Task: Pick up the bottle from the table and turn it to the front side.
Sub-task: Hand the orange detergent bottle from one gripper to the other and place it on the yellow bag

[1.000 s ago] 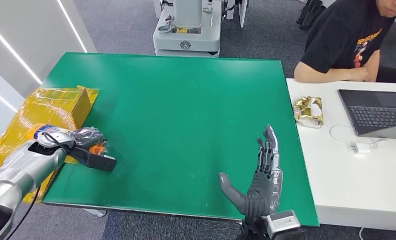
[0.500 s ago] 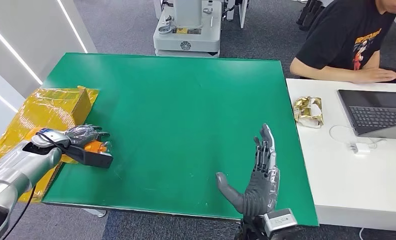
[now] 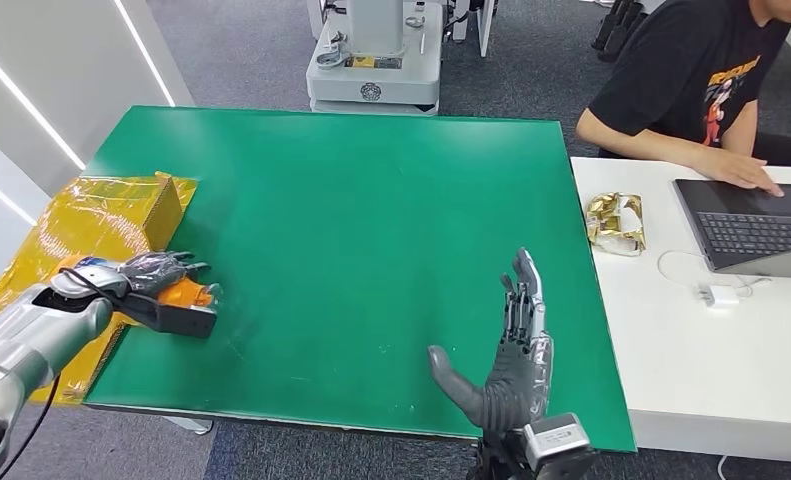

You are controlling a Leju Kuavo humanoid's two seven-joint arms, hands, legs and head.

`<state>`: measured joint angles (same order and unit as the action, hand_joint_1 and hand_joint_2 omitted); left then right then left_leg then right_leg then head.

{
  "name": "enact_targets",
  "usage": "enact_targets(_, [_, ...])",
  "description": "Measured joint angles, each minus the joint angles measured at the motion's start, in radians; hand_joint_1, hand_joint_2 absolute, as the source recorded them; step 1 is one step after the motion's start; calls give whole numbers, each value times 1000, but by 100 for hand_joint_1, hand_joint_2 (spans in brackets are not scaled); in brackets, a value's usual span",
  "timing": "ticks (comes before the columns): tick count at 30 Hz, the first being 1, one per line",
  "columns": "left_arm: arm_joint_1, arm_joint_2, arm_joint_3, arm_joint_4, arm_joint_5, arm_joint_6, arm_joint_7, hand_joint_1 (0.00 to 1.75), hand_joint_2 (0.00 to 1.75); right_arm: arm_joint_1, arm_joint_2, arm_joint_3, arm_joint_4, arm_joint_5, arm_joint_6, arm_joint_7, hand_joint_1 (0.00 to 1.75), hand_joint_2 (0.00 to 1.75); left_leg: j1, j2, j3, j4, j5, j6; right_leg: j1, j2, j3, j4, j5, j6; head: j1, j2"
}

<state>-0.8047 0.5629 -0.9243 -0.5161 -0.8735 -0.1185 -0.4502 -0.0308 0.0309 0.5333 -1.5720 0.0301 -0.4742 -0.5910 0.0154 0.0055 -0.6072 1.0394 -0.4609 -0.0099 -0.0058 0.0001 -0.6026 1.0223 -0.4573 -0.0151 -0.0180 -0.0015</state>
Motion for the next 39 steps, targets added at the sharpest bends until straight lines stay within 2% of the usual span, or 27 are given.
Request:
enact_targets(6, [15, 36, 1, -21, 22, 15, 2, 0, 175, 1, 0, 0, 6, -15, -9, -10, 0, 175, 0, 1, 0, 0, 0, -1, 0, 1, -1, 0, 0, 0, 0, 0])
enact_targets(13, [63, 155, 21, -191, 66, 13, 42, 0, 175, 6, -5, 0, 4, -20, -36, -13, 0, 175, 0, 1, -1, 0, 0, -1, 0, 2, -2, 0, 0, -1, 0, 0])
enact_targets(15, [89, 199, 43, -275, 122, 13, 59, 0, 175, 17, -5, 0, -4, -14, -43, -13, 0, 175, 1, 1, -1, 0, 0, -1, 0, 2, -2, 0, 0, -1, 0, 0])
enact_targets(18, [155, 286, 122, -460, 250, 13, 90, 0, 175, 46, -6, -3, -27, 1, -53, -9, 0, 175, 1, 3, -1, 0, -1, -2, 1, 4, -3, 0, -1, -1, 0, 0])
enact_targets(22, [297, 395, 299, -747, 375, 22, 108, 0, 175, 78, -11, -12, -50, 5, -42, -14, 0, 175, 1, 3, -1, 0, -2, -3, 1, 4, -3, 0, -2, -2, 0, 0])
enact_targets(27, [478, 457, 513, -991, 460, 29, 71, 0, 175, 85, -18, -16, -50, -9, -27, -31, 0, 175, 1, 3, -1, 0, -3, -4, 1, 4, -3, -1, -2, -3, 0, 0])
enact_targets(30, [546, 448, 608, -1064, 551, 23, -14, 0, 175, 85, -20, -16, -50, -15, -26, -36, 0, 175, 1, 2, -1, 0, -3, -4, 1, 3, -3, -1, -2, -3, 0, 0])
enact_targets(34, [590, 375, 698, -1099, 641, 25, -104, 0, 175, 86, -20, -17, -52, -10, -23, -39, 0, 175, 1, 2, 0, 0, -3, -4, 1, 3, -2, 0, -2, -3, 0, 0])
enact_targets(36, [602, 299, 727, -1100, 712, 49, -136, 0, 175, 89, -20, -17, -55, 3, -22, -39, 0, 175, 1, 1, 0, 0, -3, -4, 0, 2, -1, -1, -2, -3, 0, 0])
enact_targets(39, [630, 122, 749, -1087, 849, 105, -152, 0, 175, 97, -19, -17, -57, 21, -25, -42, 0, 175, -1, -1, 1, 0, -3, -3, -1, 0, 1, -1, -3, -2, 0, 0])
